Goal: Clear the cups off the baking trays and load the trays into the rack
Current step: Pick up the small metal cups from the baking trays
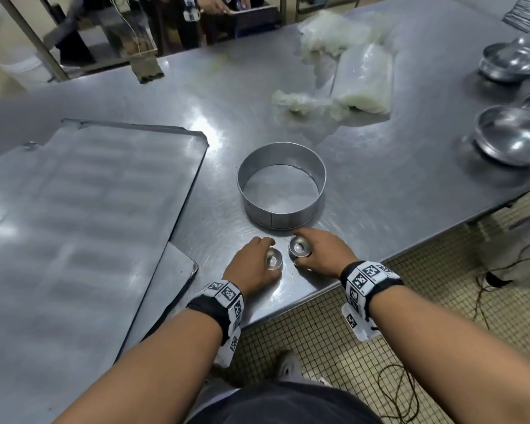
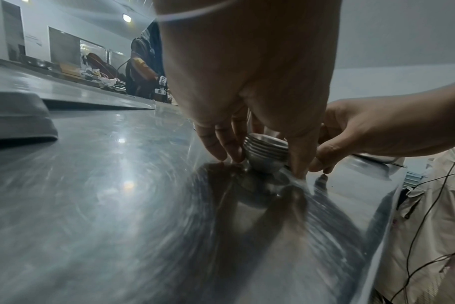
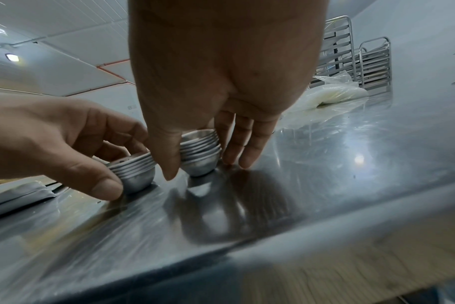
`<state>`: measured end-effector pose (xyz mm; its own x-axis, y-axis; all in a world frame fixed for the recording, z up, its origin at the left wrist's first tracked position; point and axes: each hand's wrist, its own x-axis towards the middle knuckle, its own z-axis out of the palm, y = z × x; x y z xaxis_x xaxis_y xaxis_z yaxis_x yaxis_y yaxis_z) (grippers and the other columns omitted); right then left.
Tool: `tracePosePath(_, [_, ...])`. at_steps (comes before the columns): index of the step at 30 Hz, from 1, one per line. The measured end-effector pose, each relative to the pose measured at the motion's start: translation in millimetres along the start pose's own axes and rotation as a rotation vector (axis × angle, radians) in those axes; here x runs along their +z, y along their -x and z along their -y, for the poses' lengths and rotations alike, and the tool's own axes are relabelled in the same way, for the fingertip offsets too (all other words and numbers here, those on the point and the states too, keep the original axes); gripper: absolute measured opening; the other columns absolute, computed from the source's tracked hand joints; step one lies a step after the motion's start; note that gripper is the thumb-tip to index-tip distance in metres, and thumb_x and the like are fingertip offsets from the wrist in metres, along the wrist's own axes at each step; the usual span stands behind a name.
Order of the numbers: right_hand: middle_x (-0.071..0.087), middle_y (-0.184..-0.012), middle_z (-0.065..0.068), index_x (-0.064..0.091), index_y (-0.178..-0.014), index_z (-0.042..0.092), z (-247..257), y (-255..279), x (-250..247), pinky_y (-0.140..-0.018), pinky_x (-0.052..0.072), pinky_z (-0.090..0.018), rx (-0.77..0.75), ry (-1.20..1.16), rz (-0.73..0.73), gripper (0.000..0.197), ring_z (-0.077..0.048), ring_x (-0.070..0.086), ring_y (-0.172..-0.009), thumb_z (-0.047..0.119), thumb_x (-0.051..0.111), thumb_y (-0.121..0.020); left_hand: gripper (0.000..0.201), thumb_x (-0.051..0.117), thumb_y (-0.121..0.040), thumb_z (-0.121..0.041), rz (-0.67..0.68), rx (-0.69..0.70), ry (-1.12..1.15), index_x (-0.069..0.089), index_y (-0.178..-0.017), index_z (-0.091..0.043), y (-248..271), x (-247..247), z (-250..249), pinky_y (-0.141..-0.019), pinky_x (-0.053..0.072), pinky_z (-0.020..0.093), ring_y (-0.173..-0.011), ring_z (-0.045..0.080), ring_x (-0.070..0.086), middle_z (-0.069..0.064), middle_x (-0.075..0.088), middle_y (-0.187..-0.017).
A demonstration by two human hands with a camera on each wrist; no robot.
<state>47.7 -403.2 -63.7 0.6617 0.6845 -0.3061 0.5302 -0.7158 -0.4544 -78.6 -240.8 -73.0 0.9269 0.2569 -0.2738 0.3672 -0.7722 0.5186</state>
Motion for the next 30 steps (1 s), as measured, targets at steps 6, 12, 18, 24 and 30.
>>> tracePosePath(6, [0.066,-0.130,0.005,0.054,-0.134,0.033,-4,3,2,-0.091,0.048,-0.035,-0.014,-0.017,-0.002,0.060,-0.022,0.061,-0.116,0.043,0.076,-0.078,0.052,0.075,-0.074,-0.042,-0.041,-0.045,0.057,0.057,-0.117,-0.021,3,1,2,-0.083,0.046,0.031,-0.101,0.020,0.059,-0.004,0.057,-0.114])
tracePosePath(12, [0.064,-0.133,0.003,0.053,-0.138,0.030,-13,8,-1,-0.094,0.048,-0.035,0.012,-0.028,-0.015,0.062,-0.022,0.060,-0.118,0.037,0.076,-0.080,0.042,0.075,-0.079,-0.039,-0.027,0.009,0.022,0.058,-0.112,-0.020,0,2,-8,-0.082,0.047,0.032,-0.095,0.019,0.058,-0.002,0.057,-0.107])
tracePosePath(18, [0.060,-0.137,0.002,0.050,-0.142,0.031,-29,9,-12,-0.101,0.045,-0.036,0.051,-0.032,-0.027,0.066,-0.022,0.056,-0.122,0.035,0.075,-0.082,0.042,0.077,-0.080,-0.037,-0.015,0.057,0.011,0.058,-0.114,-0.019,-8,7,-21,-0.083,0.046,0.033,-0.098,0.021,0.058,0.002,0.060,-0.108])
tracePosePath(24, [0.060,-0.140,0.002,0.044,-0.147,0.034,-39,10,-18,-0.101,0.047,-0.038,0.089,-0.051,-0.047,0.074,-0.024,0.057,-0.124,0.033,0.076,-0.080,0.060,0.079,-0.081,-0.036,-0.017,0.055,0.011,0.055,-0.132,-0.016,-19,10,-31,-0.091,0.043,0.032,-0.115,0.027,0.058,0.007,0.062,-0.126])
tracePosePath(30, [0.062,-0.138,0.001,0.047,-0.144,0.033,-42,6,-20,-0.099,0.048,-0.038,0.091,-0.064,-0.059,0.072,-0.025,0.059,-0.121,0.034,0.078,-0.079,0.057,0.082,-0.076,-0.040,-0.026,0.048,0.021,0.057,-0.122,-0.017,-26,11,-32,-0.080,0.040,0.030,-0.108,0.027,0.060,0.005,0.065,-0.119])
